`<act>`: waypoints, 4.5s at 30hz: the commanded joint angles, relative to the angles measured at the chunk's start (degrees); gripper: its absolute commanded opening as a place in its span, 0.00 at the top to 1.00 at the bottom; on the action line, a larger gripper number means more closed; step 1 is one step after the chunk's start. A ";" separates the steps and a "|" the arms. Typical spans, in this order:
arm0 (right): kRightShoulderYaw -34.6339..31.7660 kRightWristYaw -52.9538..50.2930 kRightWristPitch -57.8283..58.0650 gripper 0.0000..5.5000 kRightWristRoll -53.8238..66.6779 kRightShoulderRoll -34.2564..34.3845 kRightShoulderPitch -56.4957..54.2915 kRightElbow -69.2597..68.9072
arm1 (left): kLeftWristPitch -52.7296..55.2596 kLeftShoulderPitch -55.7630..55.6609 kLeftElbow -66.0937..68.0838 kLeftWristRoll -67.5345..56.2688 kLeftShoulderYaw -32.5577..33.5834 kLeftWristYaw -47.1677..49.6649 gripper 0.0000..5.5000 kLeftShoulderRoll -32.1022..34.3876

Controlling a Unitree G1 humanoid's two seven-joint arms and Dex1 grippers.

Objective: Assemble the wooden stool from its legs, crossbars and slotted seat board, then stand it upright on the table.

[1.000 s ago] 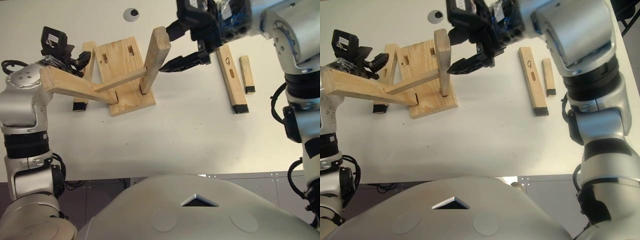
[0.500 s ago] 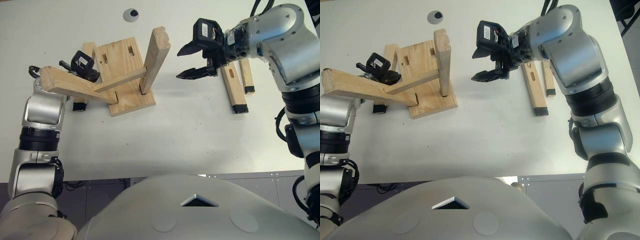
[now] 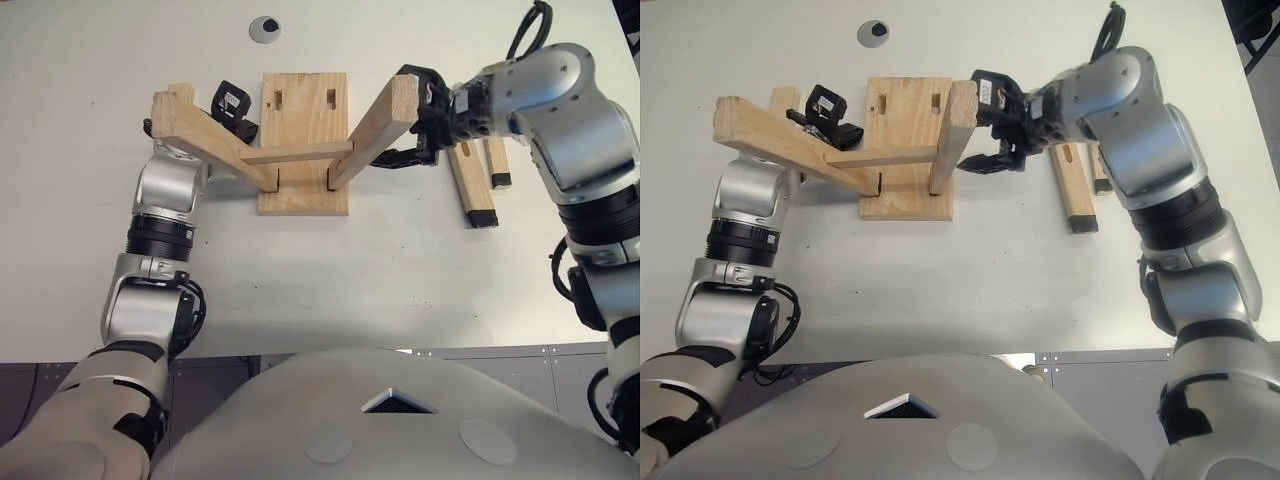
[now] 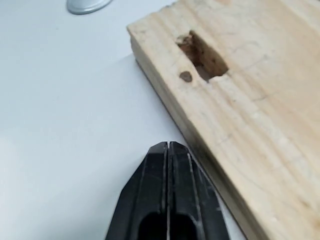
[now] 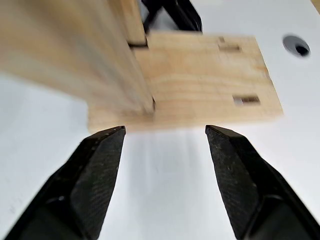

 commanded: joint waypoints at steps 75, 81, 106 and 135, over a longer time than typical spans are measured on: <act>0.56 -44.47 31.12 0.46 -6.00 22.27 5.13 -17.22 | 23.39 10.36 -59.90 -24.48 8.71 16.65 0.99 -11.72; -1.96 -46.11 28.38 0.46 -6.63 20.88 7.36 -15.14 | 26.19 -4.98 -59.07 -36.47 25.20 18.83 0.99 -13.06; -13.03 -56.61 22.24 0.99 -12.70 19.46 31.55 -38.73 | 13.63 25.10 -51.19 -35.98 34.42 11.03 1.00 6.31; 0.00 -29.20 30.27 0.99 -1.40 -4.11 19.87 -38.20 | 17.79 26.96 -51.08 -50.14 20.57 19.03 1.00 13.43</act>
